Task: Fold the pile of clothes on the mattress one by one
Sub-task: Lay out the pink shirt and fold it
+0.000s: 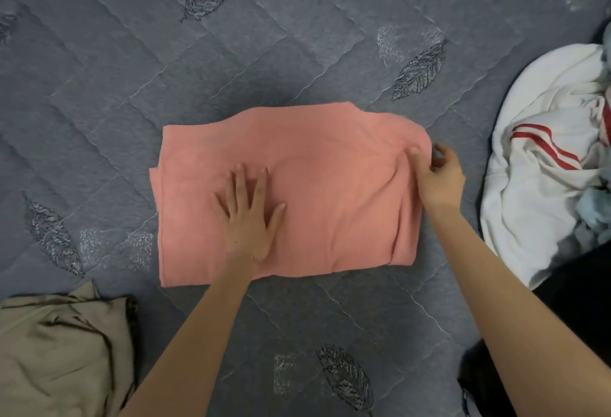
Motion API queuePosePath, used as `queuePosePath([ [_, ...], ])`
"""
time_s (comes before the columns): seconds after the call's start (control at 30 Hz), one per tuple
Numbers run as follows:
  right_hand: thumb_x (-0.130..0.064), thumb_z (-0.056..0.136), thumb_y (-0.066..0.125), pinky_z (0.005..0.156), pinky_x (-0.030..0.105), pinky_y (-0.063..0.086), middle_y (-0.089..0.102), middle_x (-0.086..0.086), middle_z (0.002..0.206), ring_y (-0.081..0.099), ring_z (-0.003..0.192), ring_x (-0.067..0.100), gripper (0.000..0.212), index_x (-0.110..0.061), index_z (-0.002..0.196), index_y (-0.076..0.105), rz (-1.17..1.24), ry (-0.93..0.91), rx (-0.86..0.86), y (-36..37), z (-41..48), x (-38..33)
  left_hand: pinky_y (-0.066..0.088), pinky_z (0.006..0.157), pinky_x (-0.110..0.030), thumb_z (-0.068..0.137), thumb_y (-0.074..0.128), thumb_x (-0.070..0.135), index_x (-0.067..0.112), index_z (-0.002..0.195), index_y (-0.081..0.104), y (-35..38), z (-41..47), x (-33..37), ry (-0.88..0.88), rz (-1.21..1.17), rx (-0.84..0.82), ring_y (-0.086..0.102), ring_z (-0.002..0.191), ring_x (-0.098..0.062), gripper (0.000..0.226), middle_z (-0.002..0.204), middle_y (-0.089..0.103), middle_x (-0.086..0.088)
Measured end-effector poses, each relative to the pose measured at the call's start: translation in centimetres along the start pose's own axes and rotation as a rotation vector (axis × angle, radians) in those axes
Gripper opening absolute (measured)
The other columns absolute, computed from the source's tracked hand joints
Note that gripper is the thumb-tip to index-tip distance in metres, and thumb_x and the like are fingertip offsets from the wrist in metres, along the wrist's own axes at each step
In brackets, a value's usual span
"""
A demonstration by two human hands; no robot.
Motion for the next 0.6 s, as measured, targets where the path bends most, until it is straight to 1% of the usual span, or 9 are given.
queuePosePath([
  [0.07, -0.04, 0.084, 0.071, 0.083, 0.021, 0.041, 0.059, -0.006, 0.105, 0.056, 0.09, 0.009, 0.05, -0.012, 0.121, 0.054, 0.026, 0.01, 0.007, -0.4, -1.4, 1.5, -0.008, 0.116, -0.055, 0.095, 0.028, 0.057, 0.032, 0.152, 0.004, 0.2, -0.2, 1.2, 0.019, -0.031, 0.035, -0.012, 0.147, -0.026, 0.067, 0.161, -0.01, -0.008],
  [0.13, -0.038, 0.084, 0.071, 0.083, 0.024, 0.043, 0.06, -0.003, 0.1, 0.056, 0.087, 0.009, 0.043, -0.012, 0.114, 0.054, 0.051, 0.022, 0.009, -0.7, -3.5, 3.1, -0.007, 0.117, -0.052, 0.096, 0.023, 0.058, 0.034, 0.152, 0.002, 0.6, -0.8, 2.9, 0.084, -0.046, 0.057, -0.011, 0.148, -0.024, 0.064, 0.161, -0.008, -0.007],
  [0.23, -0.034, 0.088, 0.068, 0.077, 0.019, 0.043, 0.061, -0.003, 0.096, 0.057, 0.083, 0.008, 0.031, -0.013, 0.108, 0.058, 0.069, 0.027, -0.031, -0.7, -6.1, 5.1, -0.003, 0.116, -0.054, 0.095, 0.027, 0.056, 0.031, 0.151, 0.01, 2.0, -2.2, 6.3, 0.248, -0.057, 0.039, -0.008, 0.147, -0.024, 0.063, 0.16, -0.001, -0.008],
  [0.3, -0.03, 0.091, 0.064, 0.072, 0.018, 0.042, 0.062, -0.003, 0.092, 0.057, 0.08, 0.005, 0.017, -0.015, 0.098, 0.061, 0.068, 0.006, -0.056, -0.8, -6.8, 5.7, 0.008, 0.114, -0.062, 0.094, 0.035, 0.055, 0.025, 0.15, 0.023, 3.2, -3.6, 9.0, 0.396, -0.018, 0.028, 0.004, 0.147, -0.03, 0.065, 0.159, 0.011, -0.011],
  [0.37, -0.024, 0.092, 0.063, 0.074, 0.021, 0.04, 0.064, 0.001, 0.091, 0.058, 0.081, 0.01, 0.01, -0.013, 0.091, 0.064, 0.077, 0.016, -0.078, -0.9, -6.6, 5.8, 0.022, 0.109, -0.067, 0.09, 0.05, 0.055, 0.022, 0.147, 0.035, 4.2, -5.0, 11.8, 0.566, 0.026, 0.024, 0.017, 0.145, -0.032, 0.068, 0.157, 0.024, -0.011],
  [0.43, -0.018, 0.092, 0.063, 0.07, 0.022, 0.041, 0.063, -0.002, 0.078, 0.055, 0.069, 0.003, 0.012, -0.014, 0.08, 0.065, 0.151, 0.054, -0.105, -1.2, -5.8, 5.9, 0.03, 0.105, -0.066, 0.081, 0.065, 0.053, 0.022, 0.144, 0.043, 5.1, -6.2, 14.4, 0.713, 0.074, 0.024, 0.026, 0.143, -0.032, 0.074, 0.154, 0.032, -0.01],
  [0.5, -0.015, 0.091, 0.063, 0.061, 0.023, 0.038, 0.055, -0.005, 0.063, 0.045, 0.056, 0.003, 0.024, -0.018, 0.068, 0.059, 0.213, 0.085, -0.145, -1.7, -4.8, 5.7, 0.033, 0.106, -0.061, 0.074, 0.073, 0.049, 0.023, 0.14, 0.049, 5.8, -6.9, 16.7, 0.809, 0.136, 0.03, 0.033, 0.14, -0.03, 0.074, 0.151, 0.038, -0.008],
  [0.53, -0.014, 0.091, 0.063, 0.059, 0.025, 0.037, 0.051, -0.004, 0.06, 0.042, 0.055, 0.006, 0.027, -0.018, 0.065, 0.057, 0.227, 0.101, -0.167, -2.0, -4.2, 5.6, 0.035, 0.106, -0.057, 0.073, 0.075, 0.044, 0.023, 0.137, 0.052, 6.0, -7.0, 17.8, 0.839, 0.17, 0.039, 0.036, 0.139, -0.029, 0.071, 0.15, 0.04, -0.008],
  [0.6, -0.015, 0.091, 0.063, 0.061, 0.03, 0.039, 0.051, -0.001, 0.061, 0.042, 0.059, 0.011, 0.026, -0.018, 0.066, 0.058, 0.234, 0.136, -0.199, -2.6, -3.2, 5.8, 0.04, 0.103, -0.053, 0.075, 0.075, 0.03, 0.023, 0.128, 0.061, 6.0, -6.8, 19.5, 0.869, 0.161, 0.121, 0.044, 0.134, -0.028, 0.056, 0.144, 0.048, -0.009],
])
Point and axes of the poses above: each hand's wrist, its own z-axis towards the middle knuckle, its own y-axis out of the palm, x = y × z, the point moved 5 cm from there along z, towards the middle knuckle
